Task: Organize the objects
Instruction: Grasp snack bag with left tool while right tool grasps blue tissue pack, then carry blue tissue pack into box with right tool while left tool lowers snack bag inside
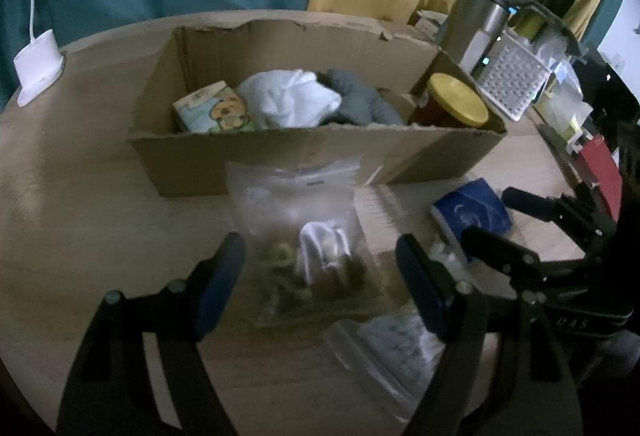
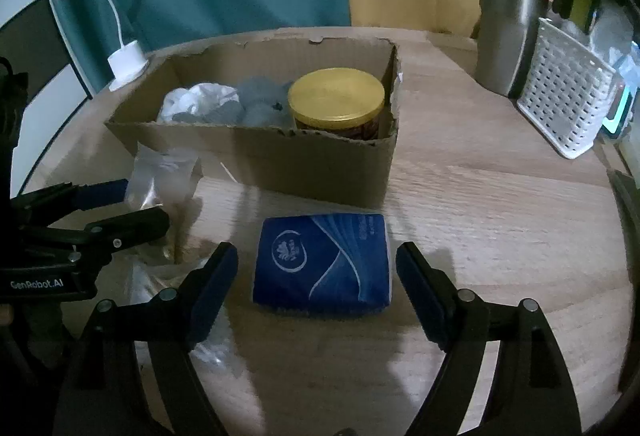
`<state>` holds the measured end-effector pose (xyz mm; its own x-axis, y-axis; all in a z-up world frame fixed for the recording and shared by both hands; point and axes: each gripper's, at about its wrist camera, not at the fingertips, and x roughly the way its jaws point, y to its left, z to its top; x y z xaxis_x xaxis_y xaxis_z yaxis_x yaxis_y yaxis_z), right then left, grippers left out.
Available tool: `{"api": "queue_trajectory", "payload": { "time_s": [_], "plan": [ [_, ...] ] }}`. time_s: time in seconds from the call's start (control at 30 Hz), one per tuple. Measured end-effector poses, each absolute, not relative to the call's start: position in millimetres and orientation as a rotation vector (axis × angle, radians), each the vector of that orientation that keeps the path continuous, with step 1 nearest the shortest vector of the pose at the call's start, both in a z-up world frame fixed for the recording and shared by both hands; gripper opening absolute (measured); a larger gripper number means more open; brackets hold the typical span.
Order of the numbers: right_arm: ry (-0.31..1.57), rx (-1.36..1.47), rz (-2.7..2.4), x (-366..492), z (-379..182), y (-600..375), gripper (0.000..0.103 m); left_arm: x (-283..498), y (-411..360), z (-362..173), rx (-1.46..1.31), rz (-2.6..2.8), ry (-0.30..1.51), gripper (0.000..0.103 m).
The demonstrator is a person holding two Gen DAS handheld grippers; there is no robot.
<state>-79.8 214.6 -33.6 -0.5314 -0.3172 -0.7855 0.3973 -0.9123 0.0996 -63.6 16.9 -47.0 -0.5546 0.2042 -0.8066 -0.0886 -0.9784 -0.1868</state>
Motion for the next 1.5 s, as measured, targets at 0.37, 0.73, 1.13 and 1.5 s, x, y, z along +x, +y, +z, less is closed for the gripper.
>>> {"api": "queue_trajectory", "payload": {
  "time_s": [0.37,0.73,1.13,1.5],
  "plan": [
    [0.209,1.27,-2.421,-87.7,-48.6,204.3,0.084,-70.0,18.1,-52.5,-1.39,2.643,-0.116,0.078],
    [0.22,1.268,-2.425,-85.5,-48.5,203.6,0.075,-64.4,13.3,-49.4,-1.362,2.63,-0.118,0.059],
    [0.216,1.21,-2.457,-74.9,-30.9,204.6,0.075,-55.6,11.6,-34.6,-1.301,2.652,-0.134,0.058],
    [0.216,1.161,-2.486,-65.6,-14.9,202.1,0.075,-46.1,3.9,-15.5,-1.241,2.672,-0.146,0.058]
  ]
}}
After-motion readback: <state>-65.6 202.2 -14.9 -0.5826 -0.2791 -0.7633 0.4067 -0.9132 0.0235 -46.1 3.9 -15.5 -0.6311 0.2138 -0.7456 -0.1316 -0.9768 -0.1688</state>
